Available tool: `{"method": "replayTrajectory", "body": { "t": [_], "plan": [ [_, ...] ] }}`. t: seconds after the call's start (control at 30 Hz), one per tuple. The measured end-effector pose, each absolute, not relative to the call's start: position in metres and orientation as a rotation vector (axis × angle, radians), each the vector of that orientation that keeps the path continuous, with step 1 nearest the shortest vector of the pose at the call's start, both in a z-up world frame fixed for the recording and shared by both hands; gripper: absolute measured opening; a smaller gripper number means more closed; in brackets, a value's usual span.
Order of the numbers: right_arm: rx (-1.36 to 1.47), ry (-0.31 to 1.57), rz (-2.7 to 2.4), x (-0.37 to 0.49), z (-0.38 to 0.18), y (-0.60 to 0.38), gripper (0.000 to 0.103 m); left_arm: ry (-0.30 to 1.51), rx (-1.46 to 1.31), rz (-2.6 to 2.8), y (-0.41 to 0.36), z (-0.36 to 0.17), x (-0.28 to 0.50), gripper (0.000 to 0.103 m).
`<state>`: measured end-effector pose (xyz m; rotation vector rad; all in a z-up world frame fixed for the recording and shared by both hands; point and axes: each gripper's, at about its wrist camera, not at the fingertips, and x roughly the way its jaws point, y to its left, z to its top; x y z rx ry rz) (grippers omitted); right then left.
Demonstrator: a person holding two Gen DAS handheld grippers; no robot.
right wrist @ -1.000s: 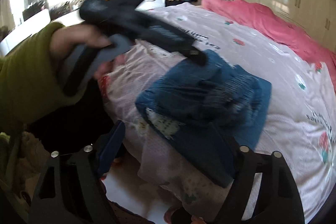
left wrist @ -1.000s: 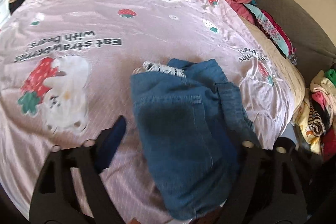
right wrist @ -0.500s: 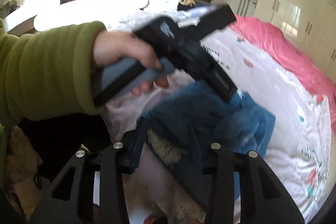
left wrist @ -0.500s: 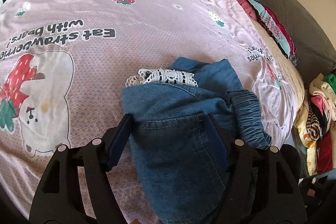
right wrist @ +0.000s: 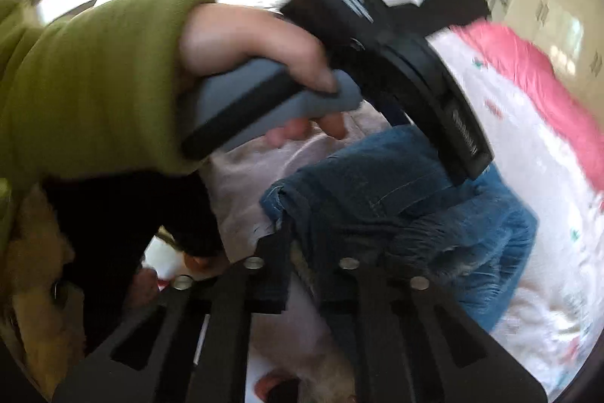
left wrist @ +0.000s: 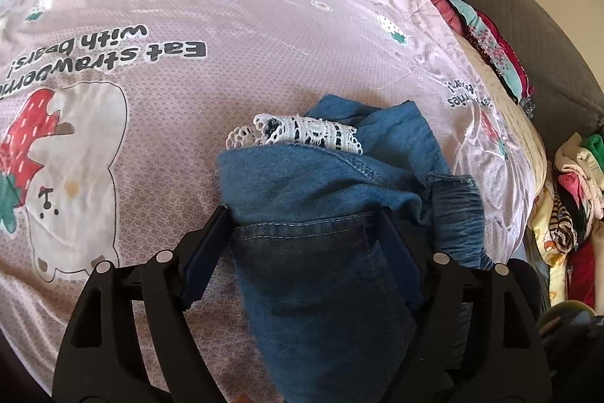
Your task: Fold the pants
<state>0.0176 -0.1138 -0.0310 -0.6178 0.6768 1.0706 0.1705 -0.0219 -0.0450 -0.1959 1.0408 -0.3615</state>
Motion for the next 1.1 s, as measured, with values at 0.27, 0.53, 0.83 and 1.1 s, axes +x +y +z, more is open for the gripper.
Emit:
{"method": "replayTrajectory", "body": {
  "t": [0.27, 0.53, 0.83, 1.1],
  "plan": [
    [-0.542, 0.775, 1.021, 0.015, -0.057, -0.134, 0.006, 1.032, -0.193, -0.351, -0.025, -0.047, 0.171, 0.074],
    [-0.422, 0.792, 1.007, 0.018, -0.052, -0.147, 0.012, 1.014, -0.203, -0.335, -0.026, -0.044, 0.166, 0.077],
    [-0.318, 0.771, 0.988, 0.014, -0.019, -0.174, 0.038, 0.951, -0.164, -0.323, -0.028, -0.023, 0.143, 0.079],
    [-0.281, 0.714, 0.975, 0.005, 0.006, -0.188, 0.057, 0.922, -0.163, -0.324, -0.029, -0.010, 0.127, 0.084]
  ]
}}
